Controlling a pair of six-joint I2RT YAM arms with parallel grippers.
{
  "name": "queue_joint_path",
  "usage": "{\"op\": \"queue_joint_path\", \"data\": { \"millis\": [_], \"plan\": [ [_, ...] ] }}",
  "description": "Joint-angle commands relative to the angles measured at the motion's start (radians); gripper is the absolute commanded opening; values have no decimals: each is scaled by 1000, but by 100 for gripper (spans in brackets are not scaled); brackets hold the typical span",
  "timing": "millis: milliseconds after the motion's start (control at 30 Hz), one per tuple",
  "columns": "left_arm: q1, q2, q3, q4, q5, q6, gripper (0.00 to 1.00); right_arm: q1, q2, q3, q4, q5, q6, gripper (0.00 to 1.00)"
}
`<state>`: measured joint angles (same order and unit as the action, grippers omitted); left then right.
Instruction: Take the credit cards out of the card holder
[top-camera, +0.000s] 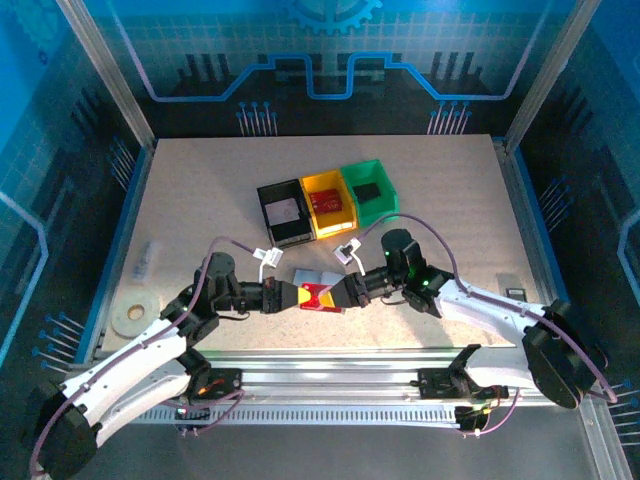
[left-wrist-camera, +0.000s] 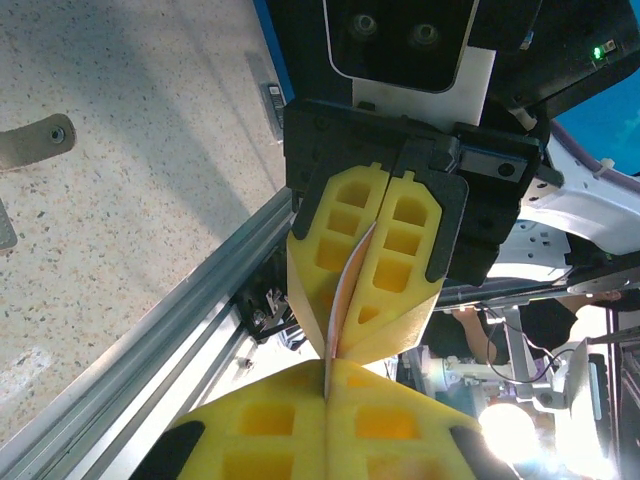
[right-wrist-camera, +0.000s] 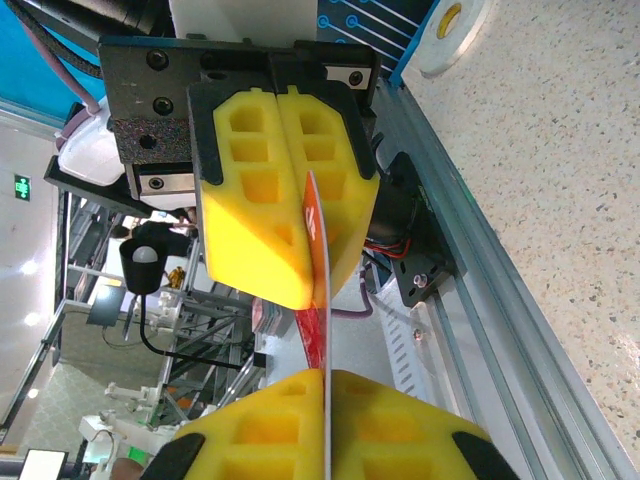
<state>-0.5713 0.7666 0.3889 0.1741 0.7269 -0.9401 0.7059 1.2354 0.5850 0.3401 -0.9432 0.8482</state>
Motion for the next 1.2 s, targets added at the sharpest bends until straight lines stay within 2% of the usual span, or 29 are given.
{"op": "queue_joint_path", "data": {
  "millis": [0,33,133,167,300,333,367,500,667,833,933,1100,1167],
  "plan": [
    [8,-14,0,-32,-19,27,0,-10,-13,10,-26,19,-23,8],
    [10,-22,2,-49,-27,35,0,-17,-20,13,-43,30,-28,15],
    [17,-36,-4,-82,-46,50,0,-51,-53,5,-107,68,-52,24],
    [22,-40,-10,-88,-53,50,0,-66,-64,3,-128,80,-59,32],
    [49,-73,-22,-132,-92,53,0,-111,-98,-5,-181,100,-77,33],
    [55,-79,-17,-149,-97,60,0,-118,-107,-2,-211,121,-89,38],
    [64,-88,-11,-167,-104,69,0,-124,-118,2,-258,160,-105,41],
    [98,-136,19,-280,-179,100,0,-132,-127,27,-429,329,-179,45],
    [148,-205,52,-433,-290,138,0,-108,-124,9,-460,515,-146,45],
    [180,-249,74,-515,-354,160,0,-1,-71,45,-462,695,-121,44],
    [188,-253,92,-548,-378,180,0,44,-1,75,-417,720,-102,41],
    [198,-259,105,-576,-407,191,0,95,153,137,-382,747,-66,26],
    [200,-265,110,-579,-412,194,0,116,194,150,-360,780,-48,24]
  ]
}}
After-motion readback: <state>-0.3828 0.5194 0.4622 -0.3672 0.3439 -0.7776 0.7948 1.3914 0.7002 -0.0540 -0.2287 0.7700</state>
